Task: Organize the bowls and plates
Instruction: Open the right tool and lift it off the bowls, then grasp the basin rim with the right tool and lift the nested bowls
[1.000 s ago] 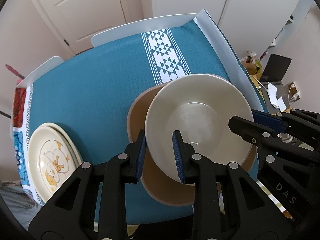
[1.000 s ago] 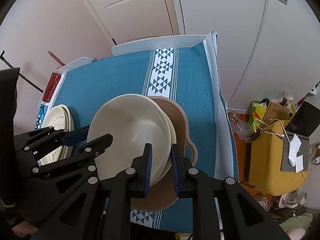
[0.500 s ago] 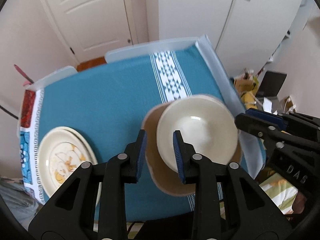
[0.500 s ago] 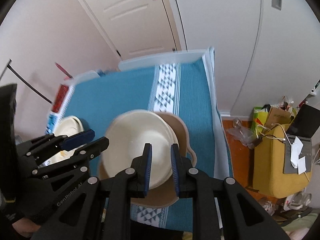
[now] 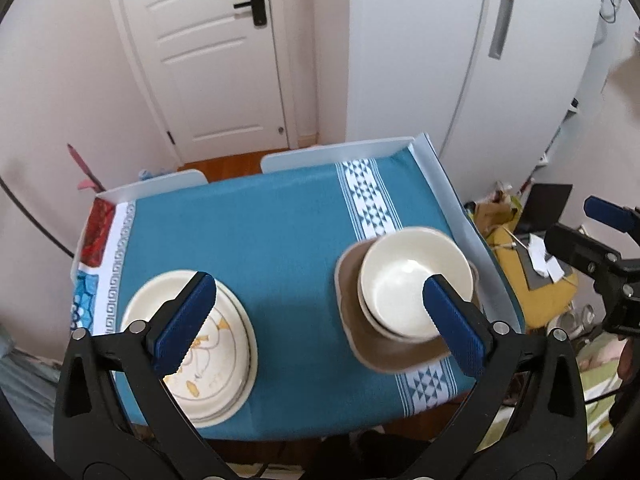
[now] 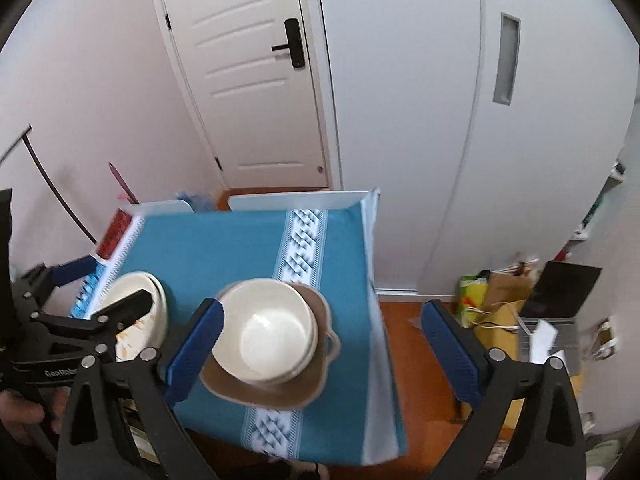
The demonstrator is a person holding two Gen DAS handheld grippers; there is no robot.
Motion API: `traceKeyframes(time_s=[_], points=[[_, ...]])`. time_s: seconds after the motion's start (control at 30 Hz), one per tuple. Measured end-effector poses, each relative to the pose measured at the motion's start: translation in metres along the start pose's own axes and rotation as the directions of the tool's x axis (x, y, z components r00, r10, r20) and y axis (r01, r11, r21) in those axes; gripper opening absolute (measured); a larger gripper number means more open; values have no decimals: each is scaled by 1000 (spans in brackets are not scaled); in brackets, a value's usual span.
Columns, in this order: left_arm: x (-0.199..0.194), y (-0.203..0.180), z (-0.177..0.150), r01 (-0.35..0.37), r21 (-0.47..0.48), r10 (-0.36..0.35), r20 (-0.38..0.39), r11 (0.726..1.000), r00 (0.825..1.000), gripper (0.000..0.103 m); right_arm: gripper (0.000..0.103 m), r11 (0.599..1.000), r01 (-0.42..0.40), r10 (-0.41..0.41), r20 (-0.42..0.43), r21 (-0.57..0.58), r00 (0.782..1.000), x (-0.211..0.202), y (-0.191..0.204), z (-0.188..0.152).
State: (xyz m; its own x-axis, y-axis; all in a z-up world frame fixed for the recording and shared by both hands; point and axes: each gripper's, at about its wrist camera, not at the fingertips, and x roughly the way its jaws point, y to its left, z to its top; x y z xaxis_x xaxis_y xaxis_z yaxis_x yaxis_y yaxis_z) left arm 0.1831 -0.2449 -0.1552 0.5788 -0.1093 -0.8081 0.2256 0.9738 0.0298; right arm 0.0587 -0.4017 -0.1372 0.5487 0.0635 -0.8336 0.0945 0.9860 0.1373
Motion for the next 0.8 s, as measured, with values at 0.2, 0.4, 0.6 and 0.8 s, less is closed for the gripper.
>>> traceKeyframes(time_s=[0.2, 0.4, 0.6, 0.8], points=[[13, -5, -24, 50, 11, -49, -70, 999, 996, 103, 99, 999, 53, -52, -58, 3, 997, 2, -6, -20], [51, -7, -48, 77, 6, -75, -181, 997, 981, 103, 98, 998, 48, -37, -198, 51, 980, 43, -19, -47], [86, -1, -51, 69, 18, -62, -271, 997, 961, 103, 98, 999, 52, -44, -307, 17, 951, 80, -20, -61], [110, -3, -47, 99, 36, -80, -350, 994, 933, 102, 85, 999, 20, -31, -405, -31, 914, 110, -19, -62]])
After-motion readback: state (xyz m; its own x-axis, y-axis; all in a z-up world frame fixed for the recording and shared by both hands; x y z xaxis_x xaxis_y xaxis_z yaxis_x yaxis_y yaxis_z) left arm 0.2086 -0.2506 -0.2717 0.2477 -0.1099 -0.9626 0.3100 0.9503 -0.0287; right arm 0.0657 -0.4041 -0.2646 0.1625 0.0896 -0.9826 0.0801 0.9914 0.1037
